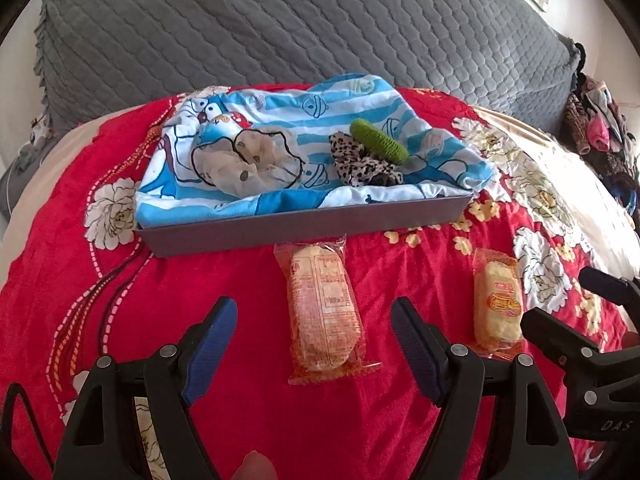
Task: Organize objects
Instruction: 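Move the left gripper to the pink bread roll while the right approaches the yellow cake, then grasp the pink bread roll with the left gripper while the right grasps the yellow cake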
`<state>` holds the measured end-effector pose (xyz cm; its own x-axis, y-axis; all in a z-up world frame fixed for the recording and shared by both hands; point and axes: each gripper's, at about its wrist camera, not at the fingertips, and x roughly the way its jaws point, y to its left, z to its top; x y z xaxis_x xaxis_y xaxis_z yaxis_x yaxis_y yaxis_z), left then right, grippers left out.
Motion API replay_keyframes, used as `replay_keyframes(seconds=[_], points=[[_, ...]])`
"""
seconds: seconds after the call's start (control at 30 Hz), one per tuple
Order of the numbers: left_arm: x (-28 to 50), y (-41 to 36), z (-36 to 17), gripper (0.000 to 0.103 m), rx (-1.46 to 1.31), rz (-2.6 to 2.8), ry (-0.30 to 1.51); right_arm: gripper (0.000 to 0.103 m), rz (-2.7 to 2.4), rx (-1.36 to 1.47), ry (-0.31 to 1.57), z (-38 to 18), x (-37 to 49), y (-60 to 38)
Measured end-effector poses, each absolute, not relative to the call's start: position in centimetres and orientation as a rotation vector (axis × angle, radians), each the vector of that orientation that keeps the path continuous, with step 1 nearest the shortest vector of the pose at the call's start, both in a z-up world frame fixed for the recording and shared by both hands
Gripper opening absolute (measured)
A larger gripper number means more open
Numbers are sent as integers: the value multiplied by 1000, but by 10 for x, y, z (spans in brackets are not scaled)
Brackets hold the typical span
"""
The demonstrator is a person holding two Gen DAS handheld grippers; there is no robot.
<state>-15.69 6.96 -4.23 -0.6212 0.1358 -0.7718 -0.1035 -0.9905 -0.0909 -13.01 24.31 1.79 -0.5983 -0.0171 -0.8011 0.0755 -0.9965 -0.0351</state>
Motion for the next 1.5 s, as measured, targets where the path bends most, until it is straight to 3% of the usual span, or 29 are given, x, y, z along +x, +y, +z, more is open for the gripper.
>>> replay_keyframes(seconds=[0.23,1.2,1.43,1.5], points=[[-167,68,-50,80,-1300,2713,-57,101,-2775,1370,200,10,-138,232],[-188,78,-83,80,-1352,2659,-71,98,-2791,1472,150,-21,-169,240],[-192,81,-85,80,-1348,2662,-69,87,-2795,1503,165,-29,-174,241],[-192,81,-85,72,-1342,2664,-68,86,-2791,1507,167,-31,-174,240]])
